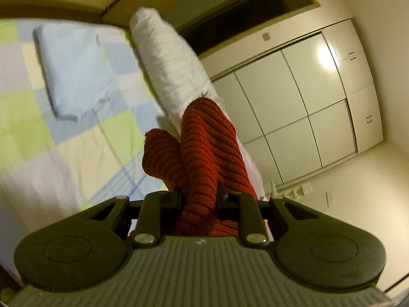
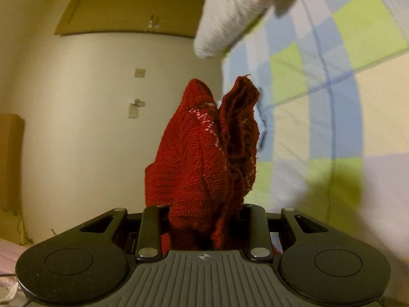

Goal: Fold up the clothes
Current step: 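Lift the folded sweater with both grippers and carry it toward the pillows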

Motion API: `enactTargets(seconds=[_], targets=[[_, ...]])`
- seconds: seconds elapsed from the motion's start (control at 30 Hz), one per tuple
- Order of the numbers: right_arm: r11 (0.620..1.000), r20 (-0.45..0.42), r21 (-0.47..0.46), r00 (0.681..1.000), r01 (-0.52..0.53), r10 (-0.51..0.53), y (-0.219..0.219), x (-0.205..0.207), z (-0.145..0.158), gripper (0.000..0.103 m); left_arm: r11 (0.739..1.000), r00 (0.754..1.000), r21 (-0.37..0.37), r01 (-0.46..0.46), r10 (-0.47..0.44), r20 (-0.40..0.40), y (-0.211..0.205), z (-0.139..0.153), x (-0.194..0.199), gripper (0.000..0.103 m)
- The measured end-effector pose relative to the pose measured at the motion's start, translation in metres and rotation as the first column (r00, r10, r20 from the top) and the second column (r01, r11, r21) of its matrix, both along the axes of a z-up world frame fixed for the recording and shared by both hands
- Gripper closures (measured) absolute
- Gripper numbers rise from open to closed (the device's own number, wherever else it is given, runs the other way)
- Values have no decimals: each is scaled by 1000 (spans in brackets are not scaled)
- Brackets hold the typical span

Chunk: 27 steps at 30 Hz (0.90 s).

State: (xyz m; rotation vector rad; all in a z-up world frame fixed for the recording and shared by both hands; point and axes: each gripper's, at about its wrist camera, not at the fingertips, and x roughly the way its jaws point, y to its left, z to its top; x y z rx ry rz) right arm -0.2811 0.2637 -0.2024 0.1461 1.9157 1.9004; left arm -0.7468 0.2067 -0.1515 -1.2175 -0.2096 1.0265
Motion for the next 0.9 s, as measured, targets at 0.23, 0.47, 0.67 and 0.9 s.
enactTargets(seconds=[0.23, 0.47, 0.67, 0.9], targets=[[997, -30, 76, 1000, 2, 0, 40, -26, 26, 73, 999, 1000, 39, 12, -11, -17, 42, 30, -30, 85], [994, -23, 25, 994, 109, -108, 50, -92, 2, 73, 989, 989, -26, 144, -145, -8, 118, -10, -107, 85], [958, 20, -86, 961, 275, -274, 50, -191, -36, 73, 947, 954, -117, 298, -299, 11, 208, -55, -204, 85], [914, 38, -24, 914, 404, -403, 113, -283, -45, 73, 917, 917, -48, 397, -398, -36, 335, -66, -271, 85]])
